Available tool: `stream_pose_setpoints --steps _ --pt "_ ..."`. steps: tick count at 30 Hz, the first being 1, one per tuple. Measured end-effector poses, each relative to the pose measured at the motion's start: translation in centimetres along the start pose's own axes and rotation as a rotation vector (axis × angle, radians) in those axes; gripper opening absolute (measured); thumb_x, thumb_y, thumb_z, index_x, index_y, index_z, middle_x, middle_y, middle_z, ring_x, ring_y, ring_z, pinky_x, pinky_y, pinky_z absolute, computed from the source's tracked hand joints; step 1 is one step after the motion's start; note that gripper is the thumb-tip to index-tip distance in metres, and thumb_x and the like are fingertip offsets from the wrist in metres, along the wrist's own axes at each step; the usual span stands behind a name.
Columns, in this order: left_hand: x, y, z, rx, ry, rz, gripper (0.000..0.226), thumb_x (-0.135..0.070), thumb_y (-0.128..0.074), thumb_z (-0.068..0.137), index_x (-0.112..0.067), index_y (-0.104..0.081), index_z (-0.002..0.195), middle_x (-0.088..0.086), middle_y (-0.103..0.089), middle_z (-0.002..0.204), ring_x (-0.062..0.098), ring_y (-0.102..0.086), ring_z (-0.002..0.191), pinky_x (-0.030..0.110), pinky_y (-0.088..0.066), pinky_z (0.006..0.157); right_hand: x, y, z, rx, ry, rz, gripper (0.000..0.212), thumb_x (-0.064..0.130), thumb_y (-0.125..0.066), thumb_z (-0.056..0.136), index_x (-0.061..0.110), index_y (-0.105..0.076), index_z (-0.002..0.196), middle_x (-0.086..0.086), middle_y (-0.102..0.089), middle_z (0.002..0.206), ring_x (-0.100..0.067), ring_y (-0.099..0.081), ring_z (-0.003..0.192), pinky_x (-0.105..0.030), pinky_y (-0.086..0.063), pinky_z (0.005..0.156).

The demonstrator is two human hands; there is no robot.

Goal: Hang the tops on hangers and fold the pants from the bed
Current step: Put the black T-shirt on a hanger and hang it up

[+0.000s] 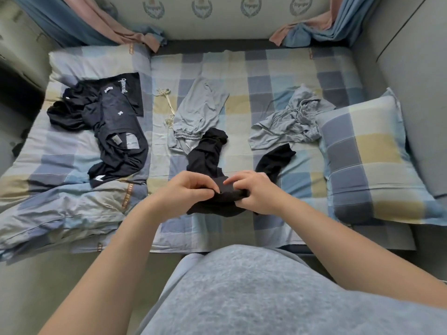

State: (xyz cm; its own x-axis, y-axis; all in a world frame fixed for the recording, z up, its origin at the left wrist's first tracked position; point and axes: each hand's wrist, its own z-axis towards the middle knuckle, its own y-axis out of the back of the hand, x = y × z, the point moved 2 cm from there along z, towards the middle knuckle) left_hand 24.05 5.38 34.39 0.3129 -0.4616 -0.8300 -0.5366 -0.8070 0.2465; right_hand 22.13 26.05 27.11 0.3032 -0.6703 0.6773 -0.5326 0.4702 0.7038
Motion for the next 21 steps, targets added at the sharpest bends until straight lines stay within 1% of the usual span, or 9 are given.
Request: stream_pose_setpoints --steps 2,4,6,8,12,14,16,19,21 --pt "-0.3 0.5 -0.3 -0.112 -0.021 0.000 0.037 -0.006 -0.058 0.097 -0.031 -0.075 0.076 0.005 -0.063 0.074 0.022 -0.053 0.071 0.036 -0.039 0.069 -0.6 0.6 -1.4 -0.021 0.037 0.030 0.008 0.011 -0.069 0.078 0.016 -0.068 0.071 0.009 -0.070 0.095 -0.012 -0.058 0.096 -0.035 -0.036 0.092" --pt "-0.9 1.3 -0.6 -0.248 -0.063 -0.015 0.034 -0.005 -0.058 0.097 -0.027 -0.075 0.077 -0.002 -0.065 0.074 0.016 -0.056 0.074 0.035 -0.040 0.074 -1.8 1.3 -2.6 -0.019 -0.002 0.043 0.016 0.012 -0.064 0.078 0.010 -0.057 0.064 -0.003 -0.058 0.065 -0.021 -0.051 0.068 -0.032 -0.035 0.073" --pt "-1.6 2.1 -0.7 -0.395 -0.115 -0.038 0.030 -0.005 -0.059 0.096 -0.024 -0.074 0.079 -0.007 -0.067 0.073 0.010 -0.059 0.074 0.032 -0.042 0.076 -3.5 2.1 -3.7 -0.010 -0.108 0.048 0.027 0.018 -0.063 0.080 0.016 -0.048 0.058 -0.010 -0.052 0.060 -0.027 -0.047 0.063 -0.029 -0.029 0.066" --pt "-2.6 2.9 -0.8 -0.519 -0.187 -0.046 0.032 -0.006 -0.058 0.096 -0.027 -0.074 0.078 -0.011 -0.067 0.071 0.006 -0.059 0.071 0.027 -0.044 0.073 -5.8 2.7 -4.8 -0.011 -0.220 0.040 0.036 0.019 -0.065 0.084 0.024 -0.047 0.053 0.003 -0.047 0.052 -0.015 -0.042 0.058 -0.024 -0.028 0.065" --pt "-3.9 3.0 -0.2 -0.694 -0.322 -0.085 0.027 -0.011 -0.055 0.093 -0.028 -0.072 0.079 -0.015 -0.067 0.071 0.003 -0.061 0.072 0.020 -0.047 0.070 -9.5 3.4 -7.2 -0.002 -0.433 -0.140 0.031 0.022 -0.062 0.088 0.022 -0.052 0.059 0.009 -0.047 0.053 -0.010 -0.046 0.064 -0.032 -0.031 0.083" --pt "-3.8 2.4 0.6 -0.742 -0.349 -0.065 0.027 -0.011 -0.054 0.093 -0.029 -0.069 0.080 -0.016 -0.065 0.071 0.001 -0.059 0.073 0.018 -0.046 0.071 -9.7 4.1 -7.9 -0.089 -0.409 -0.120 0.033 0.019 -0.063 0.089 0.025 -0.051 0.059 0.009 -0.048 0.052 -0.006 -0.047 0.062 -0.035 -0.031 0.085" --pt "-3.5 1.4 1.7 -0.720 -0.299 -0.025 0.028 -0.011 -0.052 0.096 -0.030 -0.066 0.081 -0.014 -0.062 0.071 0.006 -0.054 0.068 0.025 -0.043 0.068 -8.4 5.3 -8.2 -0.235 -0.290 -0.014 0.033 0.016 -0.066 0.088 0.027 -0.055 0.059 0.012 -0.050 0.051 -0.005 -0.048 0.058 -0.030 -0.030 0.079" --pt "-3.0 -1.0 3.2 -0.546 -0.176 0.107 0.028 -0.012 -0.052 0.100 -0.033 -0.065 0.086 -0.003 -0.061 0.084 0.005 -0.048 0.057 0.027 -0.040 0.061 -4.9 7.3 -8.3 -0.347 -0.128 0.231 0.029 0.018 -0.067 0.086 0.036 -0.059 0.064 0.019 -0.053 0.056 -0.002 -0.047 0.056 -0.021 -0.035 0.062" --pt "-2.9 -3.1 3.6 -0.383 -0.173 0.182 0.023 -0.016 -0.061 0.097 -0.038 -0.065 0.098 -0.004 -0.063 0.108 -0.007 -0.057 0.077 0.024 -0.045 0.075 -2.6 8.4 -8.4 -0.406 -0.056 0.340 0.029 0.018 -0.067 0.086 0.031 -0.054 0.065 0.017 -0.049 0.057 -0.002 -0.042 0.054 -0.021 -0.034 0.057"
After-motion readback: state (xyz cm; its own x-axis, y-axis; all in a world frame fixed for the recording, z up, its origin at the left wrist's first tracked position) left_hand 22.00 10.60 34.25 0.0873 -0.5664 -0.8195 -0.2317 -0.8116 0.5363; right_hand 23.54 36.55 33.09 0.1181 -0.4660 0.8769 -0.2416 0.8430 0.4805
